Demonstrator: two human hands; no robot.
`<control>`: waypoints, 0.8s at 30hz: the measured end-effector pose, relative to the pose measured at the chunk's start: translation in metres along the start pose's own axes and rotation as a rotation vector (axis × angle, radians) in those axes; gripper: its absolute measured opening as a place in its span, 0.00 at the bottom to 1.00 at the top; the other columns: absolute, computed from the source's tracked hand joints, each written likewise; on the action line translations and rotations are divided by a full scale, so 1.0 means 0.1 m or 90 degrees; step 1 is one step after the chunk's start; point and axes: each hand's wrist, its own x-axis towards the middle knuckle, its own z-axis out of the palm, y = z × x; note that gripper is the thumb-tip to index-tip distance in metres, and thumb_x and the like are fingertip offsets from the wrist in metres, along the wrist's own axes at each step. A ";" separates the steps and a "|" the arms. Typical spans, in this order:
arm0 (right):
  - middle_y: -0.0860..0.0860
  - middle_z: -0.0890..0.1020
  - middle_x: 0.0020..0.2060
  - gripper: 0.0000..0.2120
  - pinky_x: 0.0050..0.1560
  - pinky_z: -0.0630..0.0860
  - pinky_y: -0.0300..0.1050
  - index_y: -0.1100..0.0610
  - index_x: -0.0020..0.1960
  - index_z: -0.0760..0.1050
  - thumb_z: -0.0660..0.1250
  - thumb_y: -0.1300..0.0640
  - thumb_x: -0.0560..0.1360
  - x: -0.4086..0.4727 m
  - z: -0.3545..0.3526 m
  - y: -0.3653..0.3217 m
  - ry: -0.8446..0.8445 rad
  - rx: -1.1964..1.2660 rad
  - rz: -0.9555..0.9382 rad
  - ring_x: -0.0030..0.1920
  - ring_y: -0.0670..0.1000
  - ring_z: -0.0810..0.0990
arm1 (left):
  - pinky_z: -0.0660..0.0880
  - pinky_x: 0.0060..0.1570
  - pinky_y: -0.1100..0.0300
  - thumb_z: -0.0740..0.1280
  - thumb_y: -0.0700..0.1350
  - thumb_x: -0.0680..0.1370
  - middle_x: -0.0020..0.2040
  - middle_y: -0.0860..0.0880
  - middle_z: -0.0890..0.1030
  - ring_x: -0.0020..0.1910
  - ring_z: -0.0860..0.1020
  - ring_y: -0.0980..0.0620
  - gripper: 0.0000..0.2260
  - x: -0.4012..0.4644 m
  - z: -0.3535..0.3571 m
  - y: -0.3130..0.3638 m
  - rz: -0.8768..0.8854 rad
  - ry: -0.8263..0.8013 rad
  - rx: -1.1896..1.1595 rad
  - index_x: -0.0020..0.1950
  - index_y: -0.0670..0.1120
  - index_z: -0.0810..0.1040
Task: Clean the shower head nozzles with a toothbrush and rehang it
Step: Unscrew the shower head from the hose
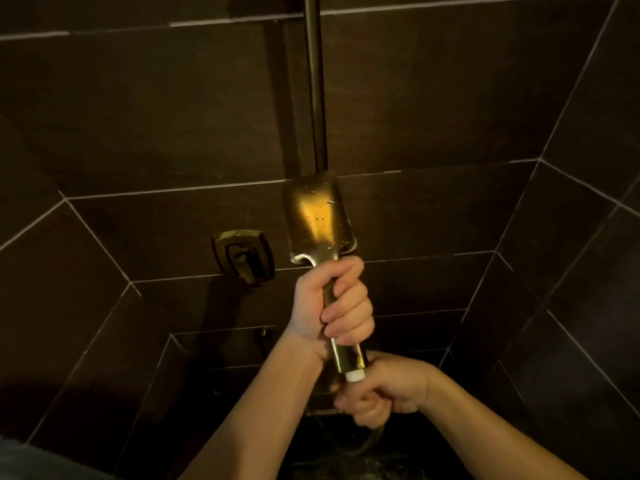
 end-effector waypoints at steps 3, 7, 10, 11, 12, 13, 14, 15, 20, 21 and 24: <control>0.45 0.66 0.20 0.19 0.23 0.47 0.39 0.52 0.27 0.67 0.60 0.65 0.75 -0.05 -0.05 0.05 0.101 -0.032 -0.003 0.19 0.41 0.59 | 0.55 0.17 0.65 0.54 0.43 0.83 0.19 0.50 0.58 0.15 0.53 0.55 0.18 -0.01 0.01 0.08 0.033 0.001 -0.007 0.33 0.47 0.60; 0.49 0.65 0.23 0.15 0.24 0.49 0.42 0.54 0.30 0.71 0.62 0.64 0.75 -0.08 -0.04 0.02 0.191 -0.070 -0.040 0.21 0.44 0.60 | 0.54 0.17 0.64 0.57 0.47 0.84 0.20 0.49 0.58 0.15 0.56 0.54 0.20 -0.03 0.05 0.22 0.032 0.038 0.052 0.33 0.44 0.63; 0.51 0.64 0.24 0.15 0.27 0.50 0.46 0.54 0.31 0.73 0.62 0.65 0.75 -0.09 -0.03 -0.06 0.262 -0.091 -0.090 0.22 0.46 0.61 | 0.54 0.17 0.64 0.61 0.52 0.83 0.20 0.50 0.59 0.15 0.57 0.54 0.21 -0.02 0.09 0.22 0.034 0.131 0.141 0.34 0.44 0.65; 0.51 0.65 0.25 0.16 0.27 0.51 0.46 0.53 0.32 0.74 0.62 0.64 0.76 -0.08 -0.02 -0.09 0.279 -0.102 -0.100 0.23 0.47 0.61 | 0.55 0.17 0.64 0.62 0.55 0.82 0.20 0.50 0.60 0.15 0.59 0.55 0.21 -0.01 0.09 0.21 0.041 0.183 0.181 0.34 0.45 0.66; 0.51 0.65 0.25 0.15 0.28 0.52 0.46 0.53 0.32 0.74 0.63 0.62 0.77 -0.08 -0.01 -0.11 0.295 -0.116 -0.104 0.23 0.47 0.60 | 0.57 0.18 0.64 0.63 0.57 0.81 0.20 0.51 0.62 0.16 0.61 0.55 0.21 0.00 0.10 0.19 0.047 0.236 0.215 0.35 0.45 0.67; 0.51 0.64 0.26 0.15 0.28 0.53 0.46 0.53 0.32 0.72 0.65 0.59 0.77 -0.08 0.01 -0.13 0.310 -0.132 -0.102 0.24 0.48 0.60 | 0.58 0.19 0.63 0.63 0.59 0.80 0.21 0.51 0.63 0.17 0.61 0.55 0.20 0.00 0.11 0.17 0.054 0.287 0.235 0.35 0.46 0.68; 0.51 0.64 0.26 0.14 0.29 0.53 0.46 0.53 0.32 0.71 0.66 0.57 0.77 -0.08 0.02 -0.15 0.328 -0.148 -0.098 0.25 0.49 0.60 | 0.59 0.21 0.62 0.61 0.58 0.80 0.23 0.51 0.63 0.19 0.62 0.54 0.19 -0.01 0.10 0.16 0.059 0.328 0.242 0.35 0.47 0.69; 0.51 0.65 0.26 0.14 0.29 0.53 0.46 0.53 0.32 0.70 0.67 0.56 0.76 -0.07 0.02 -0.16 0.352 -0.160 -0.096 0.25 0.49 0.60 | 0.60 0.22 0.61 0.60 0.58 0.81 0.24 0.51 0.64 0.21 0.62 0.54 0.18 -0.02 0.09 0.15 0.063 0.360 0.247 0.36 0.47 0.70; 0.49 0.67 0.26 0.12 0.27 0.57 0.43 0.51 0.35 0.72 0.65 0.56 0.77 -0.13 -0.02 -0.27 0.496 -0.174 -0.102 0.25 0.48 0.62 | 0.74 0.33 0.56 0.59 0.60 0.82 0.28 0.52 0.72 0.26 0.73 0.53 0.17 -0.11 0.02 0.22 0.032 0.468 0.504 0.50 0.46 0.72; 0.49 0.67 0.26 0.12 0.27 0.57 0.42 0.51 0.35 0.72 0.65 0.56 0.78 -0.15 -0.03 -0.32 0.517 -0.176 -0.112 0.25 0.47 0.62 | 0.76 0.36 0.54 0.58 0.60 0.82 0.28 0.52 0.74 0.28 0.75 0.54 0.18 -0.12 0.01 0.25 0.023 0.474 0.574 0.57 0.45 0.70; 0.48 0.69 0.26 0.11 0.27 0.61 0.41 0.53 0.38 0.72 0.63 0.57 0.79 -0.19 -0.02 -0.54 0.576 -0.196 -0.158 0.25 0.47 0.65 | 0.79 0.42 0.53 0.60 0.57 0.82 0.32 0.52 0.77 0.32 0.78 0.54 0.21 -0.13 0.03 0.34 0.027 0.483 0.696 0.71 0.49 0.61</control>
